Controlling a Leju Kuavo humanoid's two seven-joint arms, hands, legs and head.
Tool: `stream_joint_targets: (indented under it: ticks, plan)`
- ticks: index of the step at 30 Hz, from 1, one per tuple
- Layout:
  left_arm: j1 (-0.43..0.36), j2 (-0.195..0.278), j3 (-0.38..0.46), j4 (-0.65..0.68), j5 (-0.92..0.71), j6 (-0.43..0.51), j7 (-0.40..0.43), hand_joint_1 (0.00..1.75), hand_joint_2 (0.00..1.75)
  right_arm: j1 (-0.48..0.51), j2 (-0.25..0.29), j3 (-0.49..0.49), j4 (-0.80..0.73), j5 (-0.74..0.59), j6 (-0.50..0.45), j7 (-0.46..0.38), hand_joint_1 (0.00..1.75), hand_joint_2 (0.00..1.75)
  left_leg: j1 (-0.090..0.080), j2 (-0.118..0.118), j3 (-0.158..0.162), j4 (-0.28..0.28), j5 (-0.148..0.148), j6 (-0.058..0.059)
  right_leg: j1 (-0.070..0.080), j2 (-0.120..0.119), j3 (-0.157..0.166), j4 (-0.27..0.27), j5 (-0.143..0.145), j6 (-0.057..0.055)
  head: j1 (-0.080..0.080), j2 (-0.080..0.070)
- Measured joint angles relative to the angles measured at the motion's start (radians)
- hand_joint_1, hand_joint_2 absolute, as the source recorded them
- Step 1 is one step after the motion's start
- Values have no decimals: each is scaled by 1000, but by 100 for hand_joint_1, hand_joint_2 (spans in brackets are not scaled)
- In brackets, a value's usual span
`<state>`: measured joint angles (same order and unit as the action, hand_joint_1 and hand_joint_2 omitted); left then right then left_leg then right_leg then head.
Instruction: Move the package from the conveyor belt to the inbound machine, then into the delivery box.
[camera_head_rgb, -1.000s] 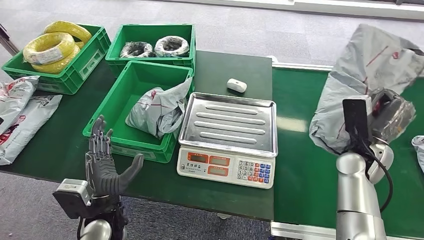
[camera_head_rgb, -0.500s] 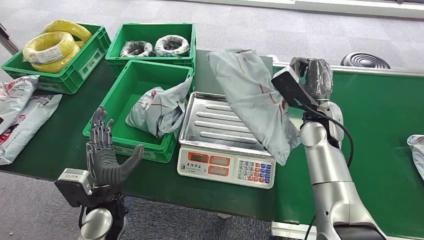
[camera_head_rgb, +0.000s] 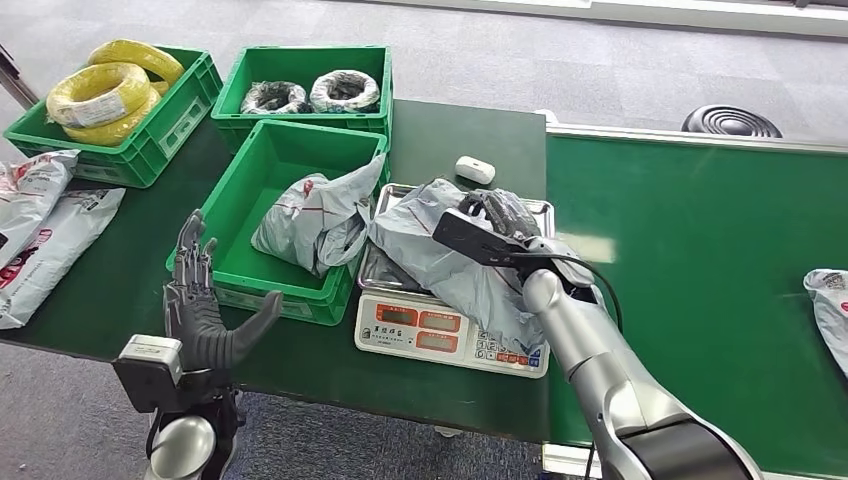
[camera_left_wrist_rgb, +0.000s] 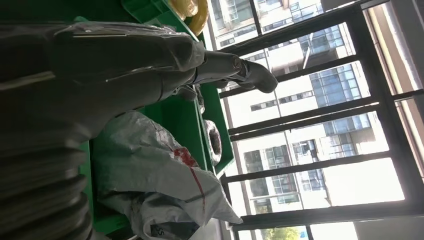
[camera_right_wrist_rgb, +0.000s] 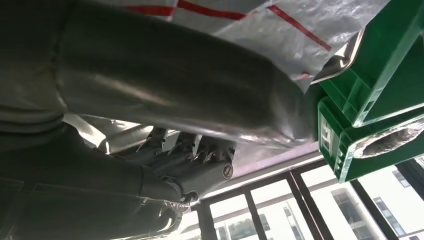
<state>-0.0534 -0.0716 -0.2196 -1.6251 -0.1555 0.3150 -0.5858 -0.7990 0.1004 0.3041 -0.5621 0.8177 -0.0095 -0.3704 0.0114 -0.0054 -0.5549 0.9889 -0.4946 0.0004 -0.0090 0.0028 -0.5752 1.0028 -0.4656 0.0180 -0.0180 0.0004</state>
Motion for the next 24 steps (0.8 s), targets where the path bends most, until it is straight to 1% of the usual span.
stream_joint_targets:
  ticks: [4, 12, 15, 17, 20, 22, 24]
  plan:
    - [-5, 20, 11, -23, -64, 15, 40, 0, 175, 34, -21, -32, 9, -74, -63, -70, 0, 0, -1, 0, 0, 0, 0, 0, 0, 0, 0, 0, 0, 0, 0, 0]
    - [-18, 36, 16, -38, -78, 19, 50, 0, 175, 59, -41, -66, 8, -97, -81, -88, 0, 0, 0, 0, 1, 0, 0, 0, 0, 1, 0, 0, 0, 0, 0, 0]
    - [-35, 42, 9, -39, -116, 28, 61, 0, 175, 85, -43, -93, -30, -167, -139, -128, 0, 0, 0, -1, 0, 0, 0, 0, 0, -1, -1, 0, 0, 0, 0, 0]
    - [-76, 51, -11, -38, -177, 37, 100, 0, 175, 133, -47, -129, -123, -256, -208, -161, 0, 0, 0, -4, 0, 1, 1, 0, 0, -4, -1, 0, 0, 0, 0, 0]
    - [-179, 58, -68, -21, -282, 40, 191, 0, 175, 242, -60, -187, -328, -370, -290, -170, 0, 0, -1, -6, -1, 1, 1, 0, 0, -6, 0, 0, 0, 0, 0, 0]
    - [-262, 53, -114, 13, -330, 19, 254, 0, 175, 335, -70, -224, -472, -428, -341, -173, 0, 0, -1, -7, -1, 1, 1, 1, 0, -7, 0, -1, 0, 0, 0, 0]
    - [-351, 35, -161, 70, -361, -27, 308, 0, 175, 444, -75, -265, -611, -479, -395, -183, 0, 0, -1, -8, -1, 1, 0, 1, -1, -8, 0, -2, 0, 0, 0, 0]
